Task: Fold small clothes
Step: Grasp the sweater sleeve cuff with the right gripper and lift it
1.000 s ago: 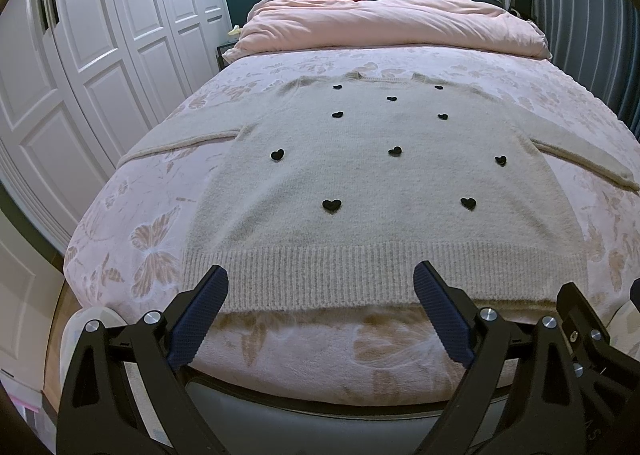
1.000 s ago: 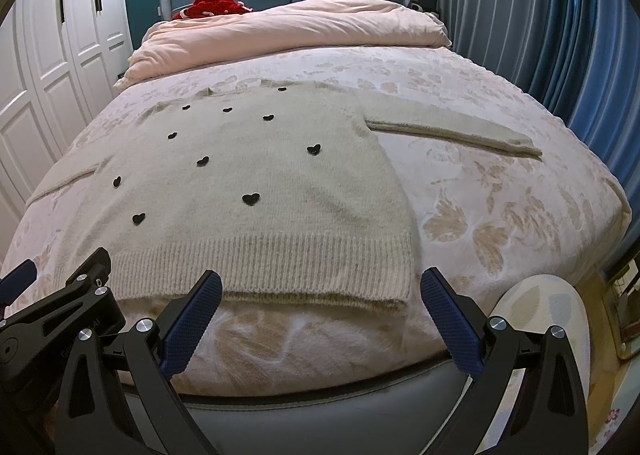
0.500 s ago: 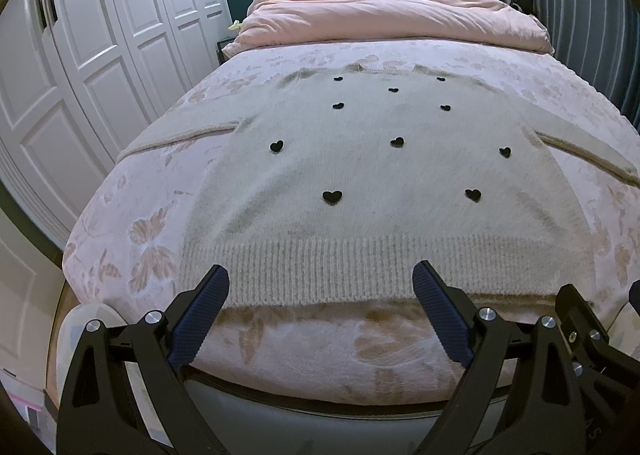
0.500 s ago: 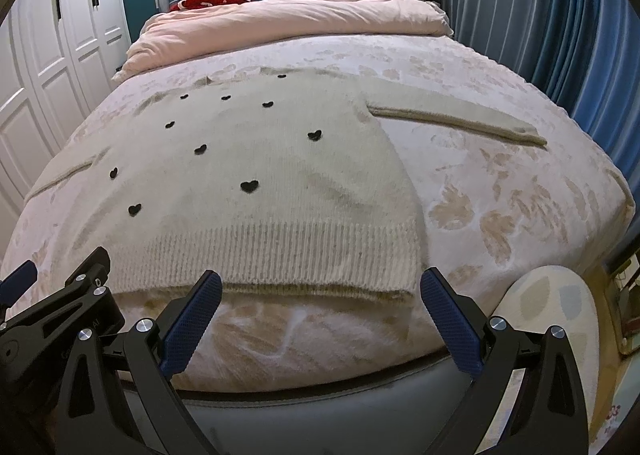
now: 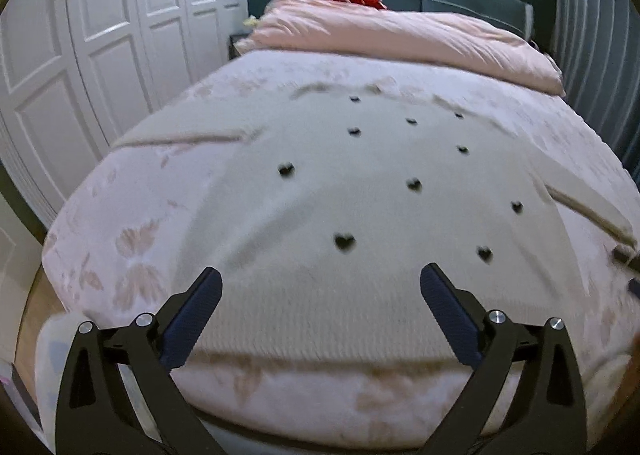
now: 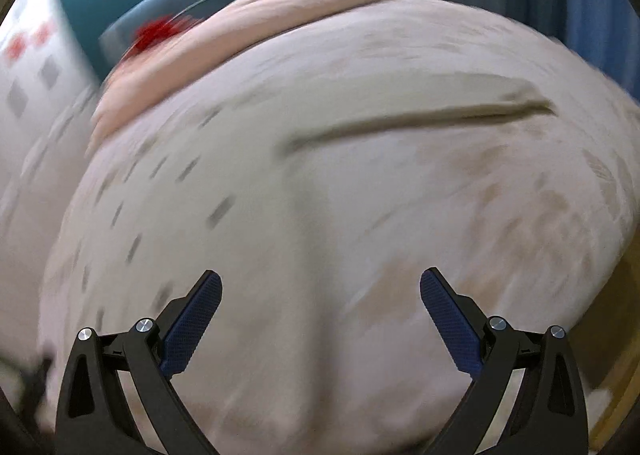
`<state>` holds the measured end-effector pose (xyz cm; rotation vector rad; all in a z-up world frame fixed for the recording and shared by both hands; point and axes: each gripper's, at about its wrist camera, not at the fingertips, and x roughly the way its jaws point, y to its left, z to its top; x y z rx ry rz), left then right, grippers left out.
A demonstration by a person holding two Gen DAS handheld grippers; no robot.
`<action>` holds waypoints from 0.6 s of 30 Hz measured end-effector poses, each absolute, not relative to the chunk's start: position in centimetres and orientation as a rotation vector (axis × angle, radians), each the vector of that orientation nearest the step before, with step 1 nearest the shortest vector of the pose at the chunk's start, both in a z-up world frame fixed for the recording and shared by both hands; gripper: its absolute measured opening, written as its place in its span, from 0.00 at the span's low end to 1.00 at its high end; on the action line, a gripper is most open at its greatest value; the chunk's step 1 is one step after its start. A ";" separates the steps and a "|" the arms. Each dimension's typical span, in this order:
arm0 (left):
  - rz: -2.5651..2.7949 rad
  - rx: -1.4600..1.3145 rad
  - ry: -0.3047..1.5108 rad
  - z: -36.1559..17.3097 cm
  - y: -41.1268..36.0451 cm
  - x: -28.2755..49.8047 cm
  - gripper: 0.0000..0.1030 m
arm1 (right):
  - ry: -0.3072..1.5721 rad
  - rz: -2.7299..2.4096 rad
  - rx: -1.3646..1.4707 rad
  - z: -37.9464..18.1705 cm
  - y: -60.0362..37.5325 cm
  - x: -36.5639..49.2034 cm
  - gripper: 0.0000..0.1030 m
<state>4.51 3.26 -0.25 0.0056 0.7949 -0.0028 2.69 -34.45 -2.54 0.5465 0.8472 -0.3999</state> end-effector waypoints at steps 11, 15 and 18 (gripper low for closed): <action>0.000 0.056 0.860 -3.4 0.5 8.3 0.95 | 0.838 -0.717 0.897 -9.6 -60.5 10.4 0.80; -0.020 0.050 0.902 -4.7 0.1 9.6 0.95 | 0.824 -0.718 0.833 -9.3 -61.1 13.2 0.12; -0.032 0.034 0.914 -5.1 0.6 10.5 0.95 | 0.701 -0.602 0.782 -5.0 -58.8 15.6 0.12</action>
